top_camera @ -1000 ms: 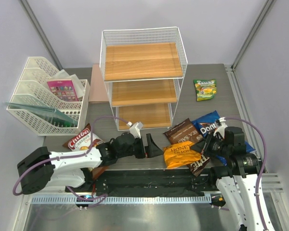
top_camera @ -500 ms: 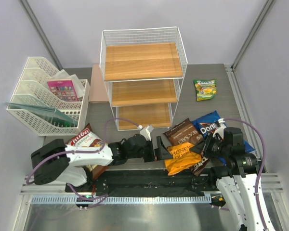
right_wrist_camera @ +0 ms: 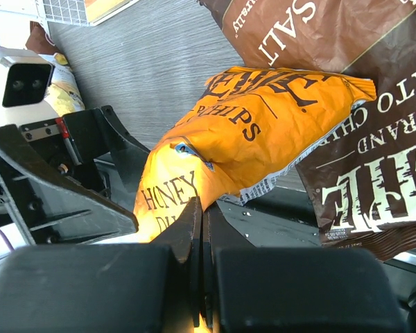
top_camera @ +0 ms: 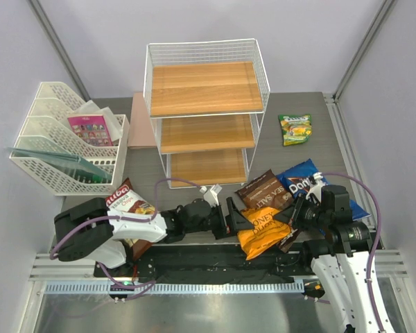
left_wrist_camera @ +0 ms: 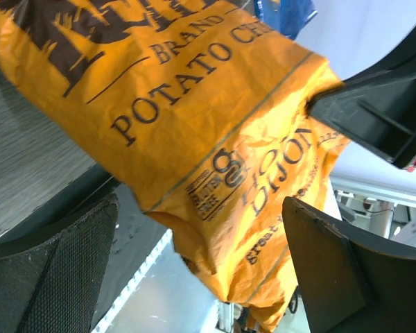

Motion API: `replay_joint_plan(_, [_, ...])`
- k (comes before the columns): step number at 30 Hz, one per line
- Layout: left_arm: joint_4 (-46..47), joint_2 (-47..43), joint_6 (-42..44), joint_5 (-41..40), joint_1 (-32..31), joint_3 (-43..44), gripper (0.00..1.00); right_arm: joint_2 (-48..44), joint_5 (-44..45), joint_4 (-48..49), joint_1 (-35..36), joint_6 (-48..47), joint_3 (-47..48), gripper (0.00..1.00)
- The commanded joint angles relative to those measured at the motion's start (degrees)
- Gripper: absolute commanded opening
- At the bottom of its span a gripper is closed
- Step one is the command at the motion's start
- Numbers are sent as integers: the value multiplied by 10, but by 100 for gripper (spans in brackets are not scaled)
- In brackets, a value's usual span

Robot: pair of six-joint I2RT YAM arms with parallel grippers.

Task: Place and organize the chips bags onto the shelf
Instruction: Pick up the potato chip from the center of the board.

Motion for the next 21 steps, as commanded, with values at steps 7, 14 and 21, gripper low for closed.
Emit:
replay_joint_plan(7, [138, 80, -48, -32, -1, 8, 98, -5, -13, 12, 2, -2, 11, 1])
replay_joint_plan(14, [192, 121, -53, -38, -3, 6, 82, -7, -15, 8, 3, -4, 13, 1])
replay_joint_plan(21, [176, 102, -26, -48, -3, 2, 36, -13, -17, 4, 3, -3, 14, 1])
